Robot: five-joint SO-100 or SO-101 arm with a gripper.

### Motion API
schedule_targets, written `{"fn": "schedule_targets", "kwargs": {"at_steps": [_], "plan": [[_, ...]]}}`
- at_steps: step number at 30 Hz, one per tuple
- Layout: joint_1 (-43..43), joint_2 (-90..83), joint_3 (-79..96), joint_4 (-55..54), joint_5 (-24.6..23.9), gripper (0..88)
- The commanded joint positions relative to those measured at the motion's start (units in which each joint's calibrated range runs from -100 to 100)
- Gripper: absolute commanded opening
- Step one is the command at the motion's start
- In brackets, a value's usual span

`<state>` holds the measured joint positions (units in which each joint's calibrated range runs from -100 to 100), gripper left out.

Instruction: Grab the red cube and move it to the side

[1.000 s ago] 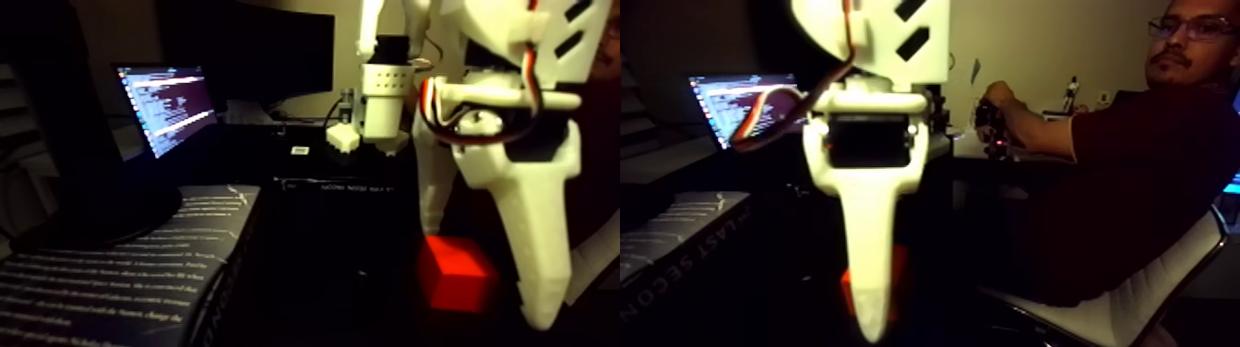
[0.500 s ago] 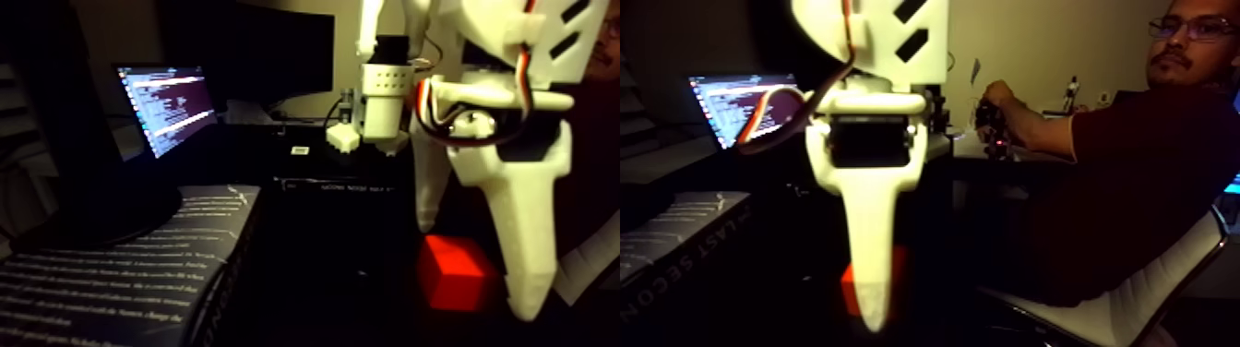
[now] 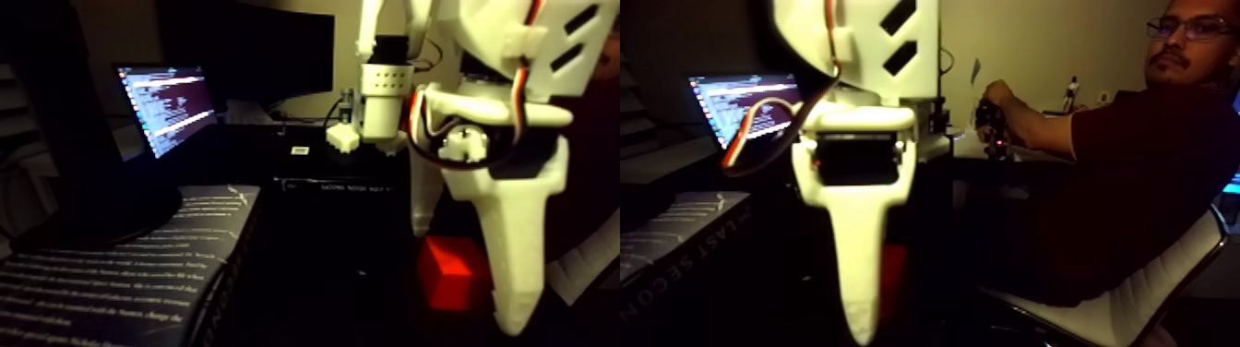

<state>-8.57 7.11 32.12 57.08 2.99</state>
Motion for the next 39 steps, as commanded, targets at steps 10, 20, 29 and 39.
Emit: {"fn": "schedule_targets", "kwargs": {"at_steps": [10,20,29,39], "plan": [[-2.0,-0.2,-1.8,0.4,-0.4,39.8],[-2.5,-0.2,-2.0,0.9,-2.3,39.8],[-2.1,-0.2,-2.0,0.9,-5.9,39.8],[-2.1,-0.2,-2.1,0.4,-8.2,39.8]]}}
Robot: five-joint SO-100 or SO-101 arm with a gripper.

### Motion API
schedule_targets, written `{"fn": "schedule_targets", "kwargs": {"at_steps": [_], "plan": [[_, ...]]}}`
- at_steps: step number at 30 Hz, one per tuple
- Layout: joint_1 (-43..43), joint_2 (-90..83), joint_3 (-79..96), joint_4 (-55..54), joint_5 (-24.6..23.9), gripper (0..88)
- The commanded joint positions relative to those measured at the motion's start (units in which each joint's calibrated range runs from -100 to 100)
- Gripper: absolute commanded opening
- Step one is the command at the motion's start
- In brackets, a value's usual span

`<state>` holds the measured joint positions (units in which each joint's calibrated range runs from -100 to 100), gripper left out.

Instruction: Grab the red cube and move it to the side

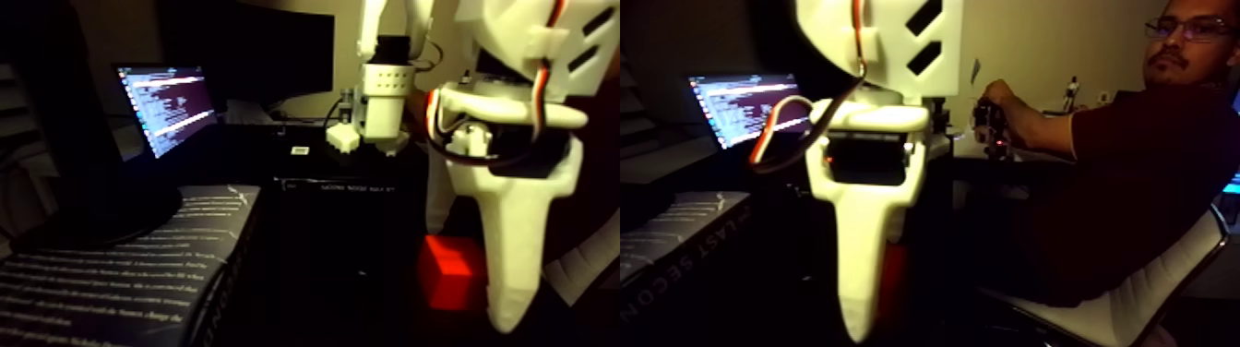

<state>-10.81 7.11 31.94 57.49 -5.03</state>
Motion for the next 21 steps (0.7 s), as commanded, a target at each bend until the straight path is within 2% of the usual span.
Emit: {"fn": "schedule_targets", "kwargs": {"at_steps": [1,21], "plan": [[0.2,-0.2,-2.1,-0.1,-0.2,39.8],[1.4,2.5,-5.7,0.6,-0.3,39.8]]}}
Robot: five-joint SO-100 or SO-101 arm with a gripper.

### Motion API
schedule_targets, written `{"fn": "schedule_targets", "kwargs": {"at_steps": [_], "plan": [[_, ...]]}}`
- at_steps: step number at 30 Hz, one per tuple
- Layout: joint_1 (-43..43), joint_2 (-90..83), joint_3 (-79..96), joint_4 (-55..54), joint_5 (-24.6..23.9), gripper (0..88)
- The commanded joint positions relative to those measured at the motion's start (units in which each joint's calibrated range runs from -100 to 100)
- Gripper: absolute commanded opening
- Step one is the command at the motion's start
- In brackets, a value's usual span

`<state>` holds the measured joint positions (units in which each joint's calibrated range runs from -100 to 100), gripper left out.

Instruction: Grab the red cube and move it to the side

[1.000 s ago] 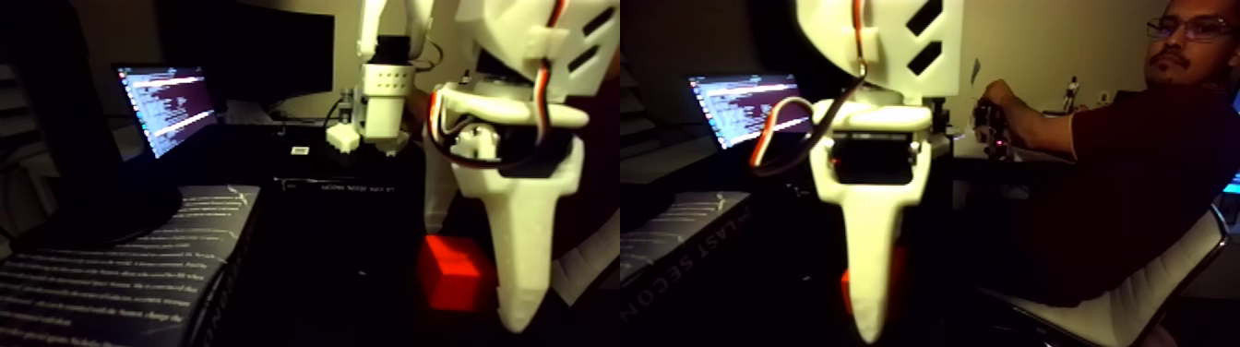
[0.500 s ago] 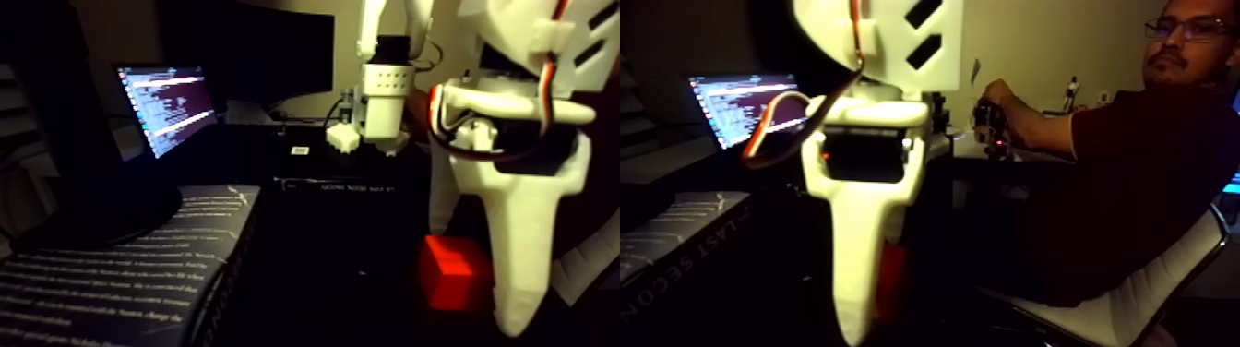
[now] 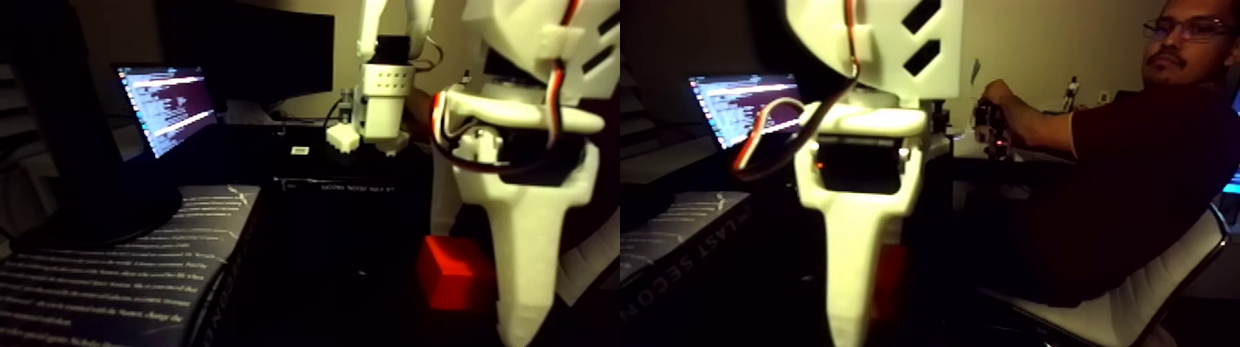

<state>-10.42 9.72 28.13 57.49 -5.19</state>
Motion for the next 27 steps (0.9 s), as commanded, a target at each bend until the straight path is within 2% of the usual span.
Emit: {"fn": "schedule_targets", "kwargs": {"at_steps": [1,25,27], "plan": [[1.3,-0.1,-2.0,0.6,0.1,39.8],[1.5,1.5,-3.2,1.8,0.3,39.7],[1.5,1.5,-3.1,1.7,0.3,36.9]]}}
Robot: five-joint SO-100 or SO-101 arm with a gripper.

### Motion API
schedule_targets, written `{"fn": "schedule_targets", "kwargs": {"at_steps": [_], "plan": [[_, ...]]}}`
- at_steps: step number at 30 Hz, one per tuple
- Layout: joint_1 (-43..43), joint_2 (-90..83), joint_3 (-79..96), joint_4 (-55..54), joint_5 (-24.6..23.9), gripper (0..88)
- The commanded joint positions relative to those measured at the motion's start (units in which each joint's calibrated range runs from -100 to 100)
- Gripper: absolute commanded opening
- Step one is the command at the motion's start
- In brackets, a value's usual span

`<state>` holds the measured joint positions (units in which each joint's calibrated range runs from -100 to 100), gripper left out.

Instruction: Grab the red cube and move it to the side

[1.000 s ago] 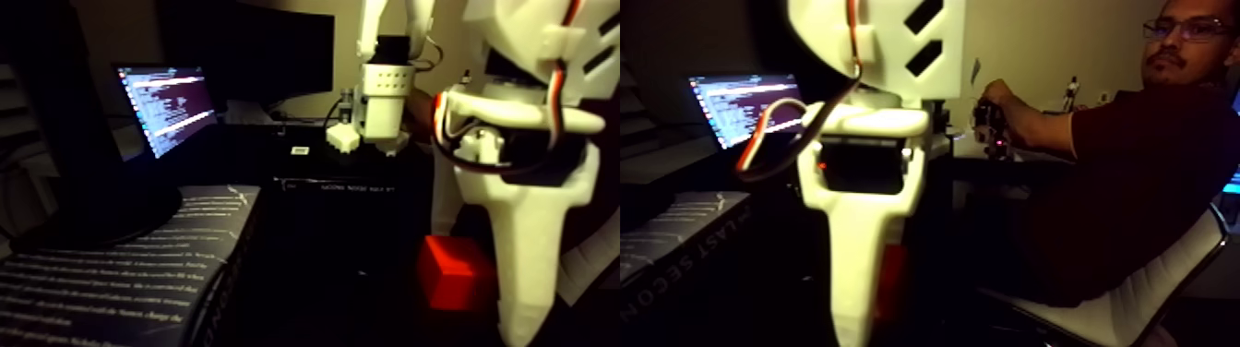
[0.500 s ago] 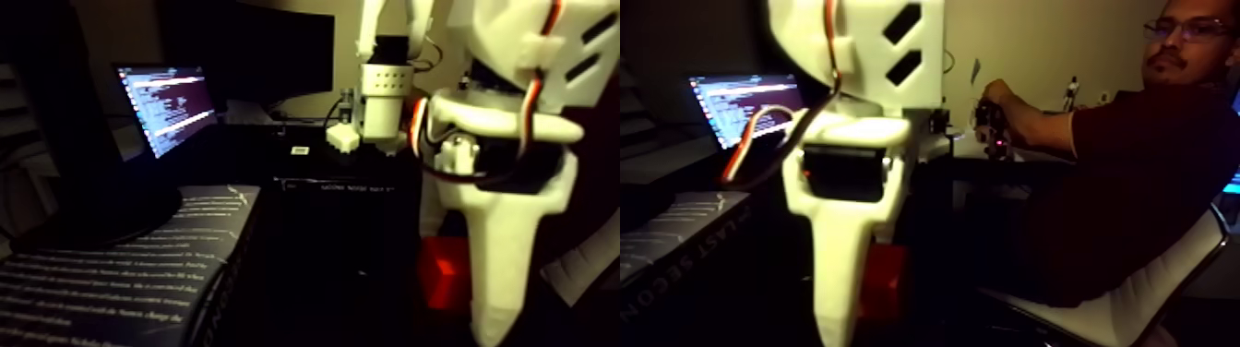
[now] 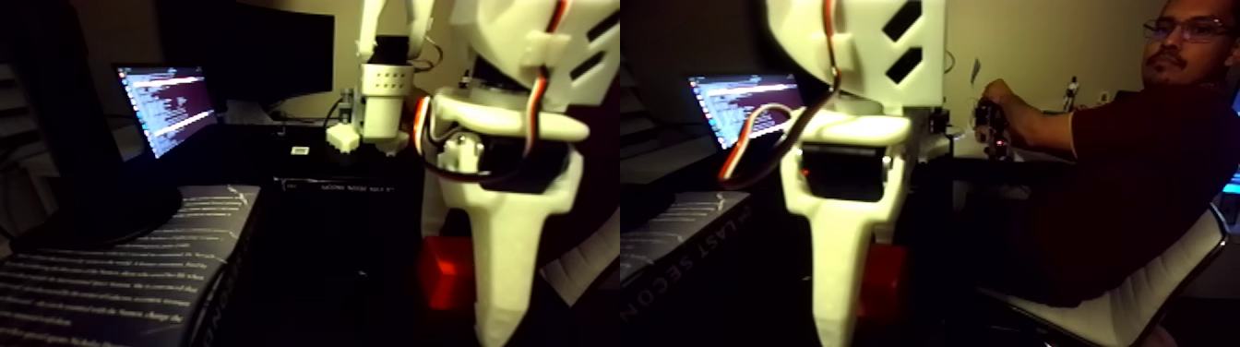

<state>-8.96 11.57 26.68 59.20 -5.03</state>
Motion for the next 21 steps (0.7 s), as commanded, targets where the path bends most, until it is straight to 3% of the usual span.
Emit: {"fn": "schedule_targets", "kwargs": {"at_steps": [1,14,21], "plan": [[0.0,-0.4,-1.7,0.0,0.2,34.4],[-0.2,-0.6,-1.2,0.1,-0.1,6.6],[-0.4,-0.7,-1.1,0.1,-0.1,5.6]]}}
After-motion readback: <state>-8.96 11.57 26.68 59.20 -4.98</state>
